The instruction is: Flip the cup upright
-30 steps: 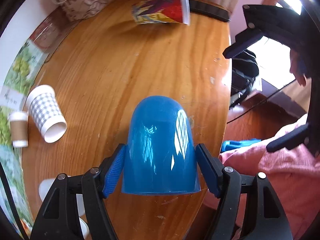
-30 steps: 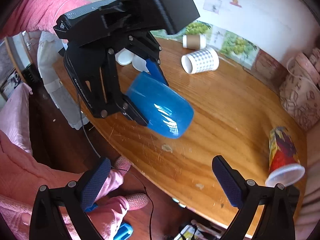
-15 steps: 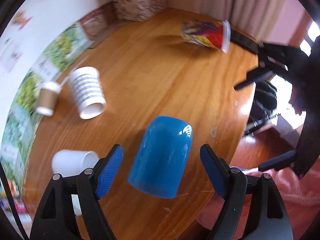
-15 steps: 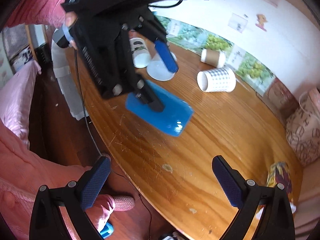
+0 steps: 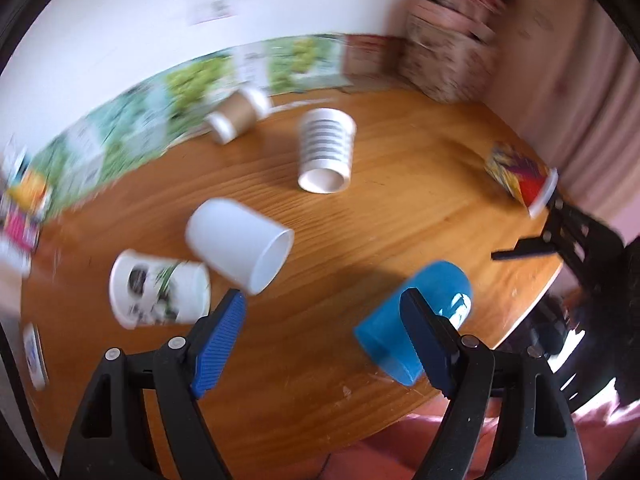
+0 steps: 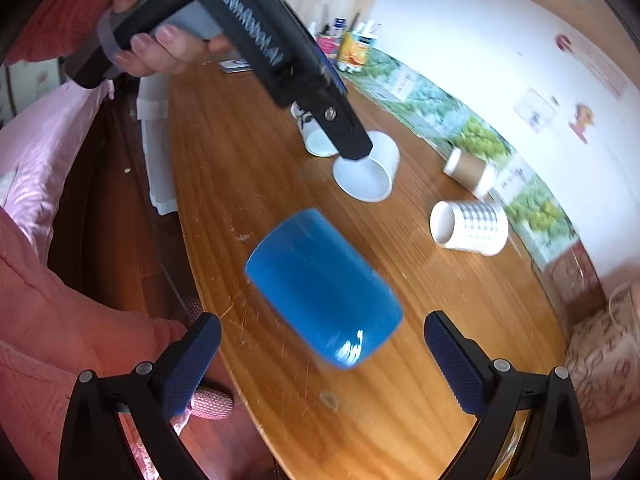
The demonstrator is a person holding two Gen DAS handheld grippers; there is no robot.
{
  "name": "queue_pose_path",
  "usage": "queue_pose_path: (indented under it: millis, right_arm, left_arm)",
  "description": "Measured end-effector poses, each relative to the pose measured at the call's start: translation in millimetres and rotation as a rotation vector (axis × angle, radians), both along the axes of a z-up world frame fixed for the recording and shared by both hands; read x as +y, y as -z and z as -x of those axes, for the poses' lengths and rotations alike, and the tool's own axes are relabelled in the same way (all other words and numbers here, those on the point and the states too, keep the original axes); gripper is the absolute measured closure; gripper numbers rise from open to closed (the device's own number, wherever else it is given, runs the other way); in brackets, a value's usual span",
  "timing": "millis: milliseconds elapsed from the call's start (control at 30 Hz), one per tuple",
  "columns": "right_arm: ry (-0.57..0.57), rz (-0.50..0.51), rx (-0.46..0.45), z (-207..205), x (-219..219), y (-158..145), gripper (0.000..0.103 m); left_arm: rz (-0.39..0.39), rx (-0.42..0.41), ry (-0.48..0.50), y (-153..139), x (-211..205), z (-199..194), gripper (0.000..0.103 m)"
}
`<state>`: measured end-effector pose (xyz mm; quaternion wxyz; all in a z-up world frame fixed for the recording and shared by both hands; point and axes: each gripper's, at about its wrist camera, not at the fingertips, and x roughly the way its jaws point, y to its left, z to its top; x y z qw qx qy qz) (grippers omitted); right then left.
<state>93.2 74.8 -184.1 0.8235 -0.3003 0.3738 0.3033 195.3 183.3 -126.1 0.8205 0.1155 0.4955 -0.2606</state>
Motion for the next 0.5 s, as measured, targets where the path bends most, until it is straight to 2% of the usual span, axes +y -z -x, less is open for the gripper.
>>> queue_pose_path:
  millis: [100,233,333,500]
  right_arm:
    - [-0.037,0.017,-0.007,-4.6,7.3,2.9,0.001]
    - [-0.094,0.037,0.003,-12.9,17.3,7.9,0.001]
    - [-0.134,0.049,0.011,-19.0,24.4,11.2,0.001]
    - [-0.204,0.089,0.014,-26.7,34.3,16.8,0.001]
  left_arm:
    - [0.043,0.008,-0.125,-1.8,20.2,5.1,0.021]
    - [0.114,0.018,-0.238,-4.1,39.6,14.1,0.021]
    - [0.159,0.029,-0.299,-3.2,49.5,20.8,0.021]
    - [0.185,0.028,-0.397,2.3,62.2,33.3,0.021]
